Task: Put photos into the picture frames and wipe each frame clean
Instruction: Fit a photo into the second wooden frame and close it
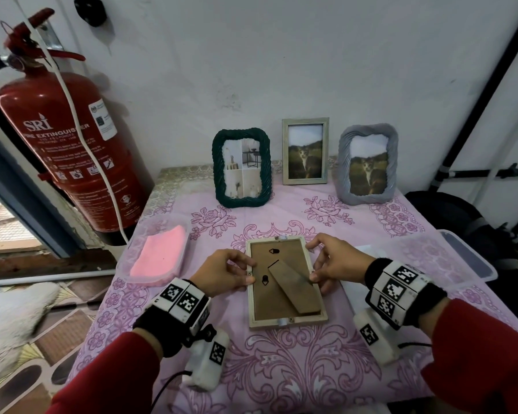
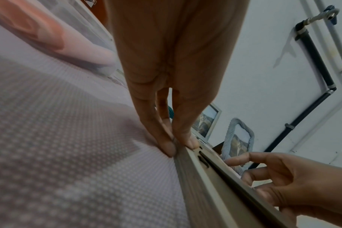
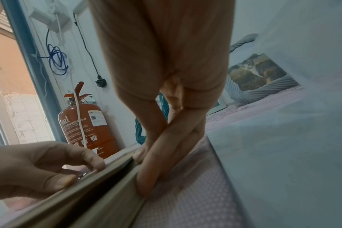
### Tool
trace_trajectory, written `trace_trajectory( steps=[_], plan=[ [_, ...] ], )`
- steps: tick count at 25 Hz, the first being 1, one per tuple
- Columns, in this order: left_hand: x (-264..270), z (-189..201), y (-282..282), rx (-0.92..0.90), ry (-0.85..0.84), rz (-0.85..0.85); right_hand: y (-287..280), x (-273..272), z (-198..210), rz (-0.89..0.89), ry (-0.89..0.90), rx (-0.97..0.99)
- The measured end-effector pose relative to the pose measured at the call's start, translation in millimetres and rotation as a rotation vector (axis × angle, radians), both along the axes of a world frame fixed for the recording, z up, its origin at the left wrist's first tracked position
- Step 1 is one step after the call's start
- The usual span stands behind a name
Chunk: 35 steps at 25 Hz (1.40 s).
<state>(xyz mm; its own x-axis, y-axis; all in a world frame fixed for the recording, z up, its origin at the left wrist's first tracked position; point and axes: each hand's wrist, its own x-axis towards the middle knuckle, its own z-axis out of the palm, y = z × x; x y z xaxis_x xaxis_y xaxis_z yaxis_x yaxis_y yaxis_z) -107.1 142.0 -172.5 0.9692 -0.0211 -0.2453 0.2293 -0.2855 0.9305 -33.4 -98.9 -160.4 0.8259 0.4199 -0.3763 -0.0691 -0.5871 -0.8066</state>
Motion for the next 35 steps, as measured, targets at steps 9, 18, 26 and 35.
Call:
trace_trajectory(
  steps=[9, 18, 26, 35],
  plan=[
    [2, 3, -3, 0.061, 0.014, -0.001, 3, -2, 2, -0.019, 0.035, -0.018],
    [-5, 4, -4, -0.127, 0.073, 0.04, 4, -12, 14, 0.096, -0.019, -0.11],
    [8, 25, 4, 0.745, -0.258, -0.378, 9, -20, 14, 0.097, -0.065, -0.195],
    [8, 23, -5, 0.949, -0.391, -0.504, 10, -22, 15, 0.138, -0.126, -0.228]
  ],
)
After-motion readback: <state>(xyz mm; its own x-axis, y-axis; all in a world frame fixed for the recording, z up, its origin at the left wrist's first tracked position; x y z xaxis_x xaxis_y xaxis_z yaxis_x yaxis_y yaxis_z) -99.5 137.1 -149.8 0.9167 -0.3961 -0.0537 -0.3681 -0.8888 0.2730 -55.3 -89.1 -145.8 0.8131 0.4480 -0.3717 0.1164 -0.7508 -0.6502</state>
